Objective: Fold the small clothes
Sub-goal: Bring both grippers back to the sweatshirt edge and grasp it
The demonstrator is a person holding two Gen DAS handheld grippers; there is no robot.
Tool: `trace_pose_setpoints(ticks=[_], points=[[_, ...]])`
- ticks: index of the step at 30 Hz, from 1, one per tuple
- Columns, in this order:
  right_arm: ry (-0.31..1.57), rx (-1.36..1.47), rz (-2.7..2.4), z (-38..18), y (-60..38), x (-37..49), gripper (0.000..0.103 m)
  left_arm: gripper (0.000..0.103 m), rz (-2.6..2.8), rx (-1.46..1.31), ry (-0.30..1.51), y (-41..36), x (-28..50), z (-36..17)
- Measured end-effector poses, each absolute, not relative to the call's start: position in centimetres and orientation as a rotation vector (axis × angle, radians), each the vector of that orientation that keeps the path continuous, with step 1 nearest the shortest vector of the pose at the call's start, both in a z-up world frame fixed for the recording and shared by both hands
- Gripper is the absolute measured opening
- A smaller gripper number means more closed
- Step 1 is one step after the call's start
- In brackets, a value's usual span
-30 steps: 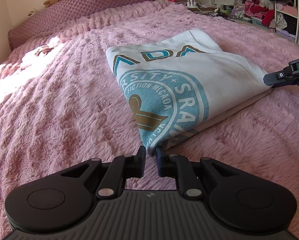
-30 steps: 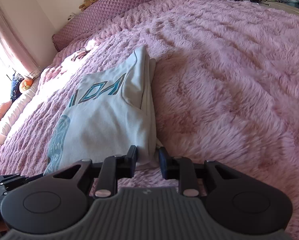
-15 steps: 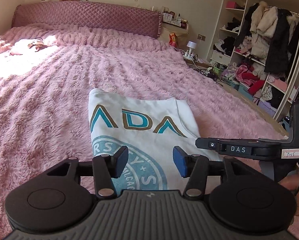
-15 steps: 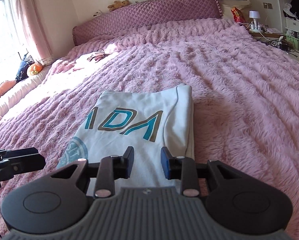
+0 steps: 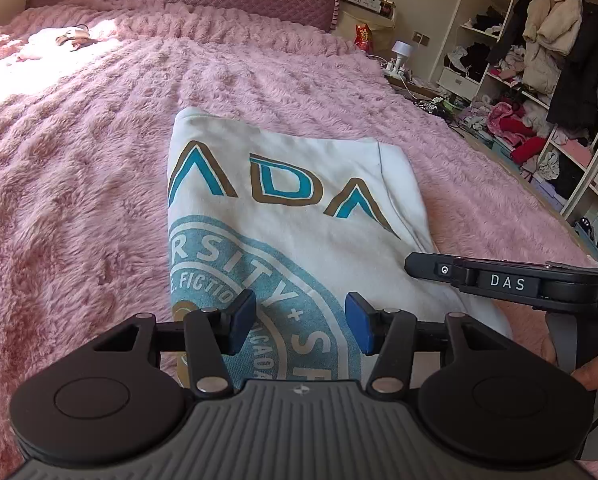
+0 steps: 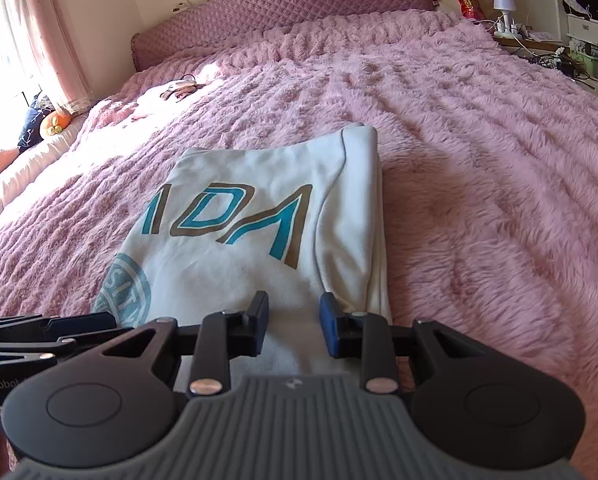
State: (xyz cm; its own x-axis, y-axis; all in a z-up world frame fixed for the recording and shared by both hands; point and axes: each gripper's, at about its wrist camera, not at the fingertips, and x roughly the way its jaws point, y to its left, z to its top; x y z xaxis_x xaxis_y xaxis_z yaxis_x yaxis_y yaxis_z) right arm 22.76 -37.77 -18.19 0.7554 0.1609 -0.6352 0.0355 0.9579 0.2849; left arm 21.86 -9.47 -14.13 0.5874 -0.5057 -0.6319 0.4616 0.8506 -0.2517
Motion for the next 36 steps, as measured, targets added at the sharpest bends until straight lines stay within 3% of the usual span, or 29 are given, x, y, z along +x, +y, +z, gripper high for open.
trace_pose_setpoints(ticks=[4,12,20,22,28,31,36], points=[[0.597,0.296,0.061,-16.1,-38.8,23.8,0.035,0.063,-0.585,-0.077,0.693,-9.5,24.1,-11.9],[0.496,0.285,0.107,-14.8,-40.7,30.9,0.034,0.063,-0.652,-0.259,0.772,-9.7,33.9,-12.6],[0.545,0.281,0.097,-16.9,-41.4,35.8,0.034,0.061,-0.558,-0.371,0.856,-9.0,41.6,-15.5],[0.573,0.282,0.073,-18.0,-41.7,36.7,0.034,0.055,-0.531,-0.408,0.899,-8.7,43.0,-16.7],[0.656,0.345,0.015,-20.7,-43.4,38.9,0.035,0.045,-0.501,-0.457,0.946,-7.9,44.4,-19.2],[0.672,0.367,0.003,-21.1,-43.8,38.9,0.040,0.045,-0.510,-0.452,0.937,-7.8,44.0,-18.9],[0.618,0.405,0.046,-19.0,-44.8,35.8,0.040,0.046,-0.569,-0.534,0.905,-5.6,42.0,-16.4]])
